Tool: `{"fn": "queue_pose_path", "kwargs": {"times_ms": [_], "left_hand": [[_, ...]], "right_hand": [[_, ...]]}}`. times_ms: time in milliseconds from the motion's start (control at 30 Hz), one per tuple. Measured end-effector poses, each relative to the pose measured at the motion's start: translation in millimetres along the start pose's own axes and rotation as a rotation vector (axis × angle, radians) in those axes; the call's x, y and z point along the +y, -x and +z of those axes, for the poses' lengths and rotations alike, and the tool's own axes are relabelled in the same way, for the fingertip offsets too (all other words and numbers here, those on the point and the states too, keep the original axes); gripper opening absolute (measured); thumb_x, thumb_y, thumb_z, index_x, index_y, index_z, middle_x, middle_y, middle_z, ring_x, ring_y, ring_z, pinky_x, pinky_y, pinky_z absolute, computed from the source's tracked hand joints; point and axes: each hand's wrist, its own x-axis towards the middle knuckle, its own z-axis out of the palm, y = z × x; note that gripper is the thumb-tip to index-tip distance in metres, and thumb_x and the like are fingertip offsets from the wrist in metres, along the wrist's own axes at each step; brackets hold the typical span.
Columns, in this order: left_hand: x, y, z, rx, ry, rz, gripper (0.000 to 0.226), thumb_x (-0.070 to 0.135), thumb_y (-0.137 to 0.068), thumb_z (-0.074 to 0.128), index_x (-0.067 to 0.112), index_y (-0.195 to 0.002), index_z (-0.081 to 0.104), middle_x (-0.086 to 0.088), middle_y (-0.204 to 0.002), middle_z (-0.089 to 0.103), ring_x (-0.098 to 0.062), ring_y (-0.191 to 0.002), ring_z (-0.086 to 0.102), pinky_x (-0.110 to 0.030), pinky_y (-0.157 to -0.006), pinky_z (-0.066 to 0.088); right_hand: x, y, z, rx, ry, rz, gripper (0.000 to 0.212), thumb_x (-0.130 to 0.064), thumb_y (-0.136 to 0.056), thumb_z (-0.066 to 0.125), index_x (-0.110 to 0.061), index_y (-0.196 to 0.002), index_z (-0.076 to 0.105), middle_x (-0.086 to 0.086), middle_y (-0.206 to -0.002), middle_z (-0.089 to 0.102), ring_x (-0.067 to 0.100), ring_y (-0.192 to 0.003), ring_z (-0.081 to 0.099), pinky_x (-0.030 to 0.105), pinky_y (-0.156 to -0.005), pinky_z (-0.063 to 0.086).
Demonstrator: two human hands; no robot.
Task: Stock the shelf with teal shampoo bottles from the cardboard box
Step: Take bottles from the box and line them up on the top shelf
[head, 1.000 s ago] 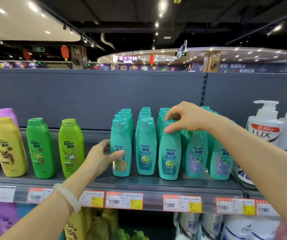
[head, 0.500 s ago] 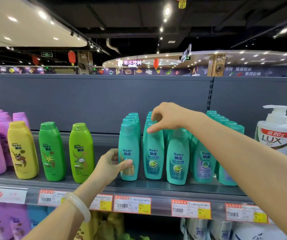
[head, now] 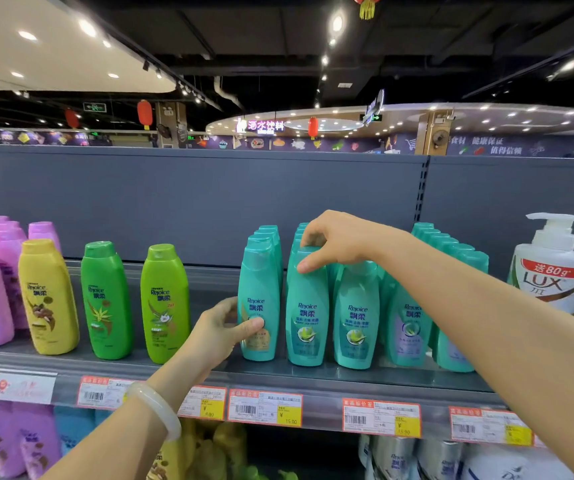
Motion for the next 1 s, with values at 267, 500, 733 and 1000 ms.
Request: {"fn": "queue_pose_path", "kwargs": {"times_ms": [267, 500, 733, 1000], "left_hand": [[10, 15, 6, 0.235, -0.018, 0.133, 0.067, 0.017, -0.074, 0.076, 0.013, -0.133, 0.042, 0.002, -0.116, 0.055, -0.014, -0.109, 0.054, -0.028, -0.091, 0.046], [76, 25, 34, 0.385, -0.454, 0.724, 0.023, 0.023, -0.083, 0.068, 0.011, -0.102, 0.064, 0.007, -0.101, 0.056, -0.012, -0.1, 0.047, -0.02, -0.09, 0.029], [127, -9, 87, -0.004, -0.92, 0.68, 0.056, 0.044, -0.087, 0.057, 0.024, -0.137, 0.042, -0.002, -0.134, 0.05, -0.024, -0.124, 0.043, -0.036, -0.106, 0.032], [140, -16, 94, -0.121, -0.894, 0.567, 0.041, 0.035, -0.088, 0.059, 0.022, -0.127, 0.057, -0.003, -0.125, 0.052, -0.022, -0.114, 0.051, -0.039, -0.103, 0.037]], "right_hand": [[34, 43, -39, 0.177, 0.031, 0.095, 0.036, -0.046, -0.085, 0.06, -0.018, -0.107, 0.066, -0.006, -0.102, 0.064, 0.015, -0.099, 0.06, 0.029, -0.088, 0.048], [92, 74, -48, -0.001, 0.195, 0.245, 0.044, -0.038, -0.073, 0.077, -0.019, -0.11, 0.065, -0.003, -0.107, 0.062, 0.012, -0.091, 0.056, 0.024, -0.081, 0.04], [99, 63, -37, 0.031, 0.173, 0.225, 0.05, -0.035, -0.069, 0.08, -0.017, -0.11, 0.057, -0.003, -0.103, 0.051, 0.017, -0.097, 0.052, 0.038, -0.089, 0.049], [98, 70, -43, -0.009, 0.153, 0.22, 0.046, -0.039, -0.071, 0.078, -0.019, -0.11, 0.063, -0.005, -0.102, 0.056, 0.019, -0.103, 0.056, 0.035, -0.093, 0.046]]}}
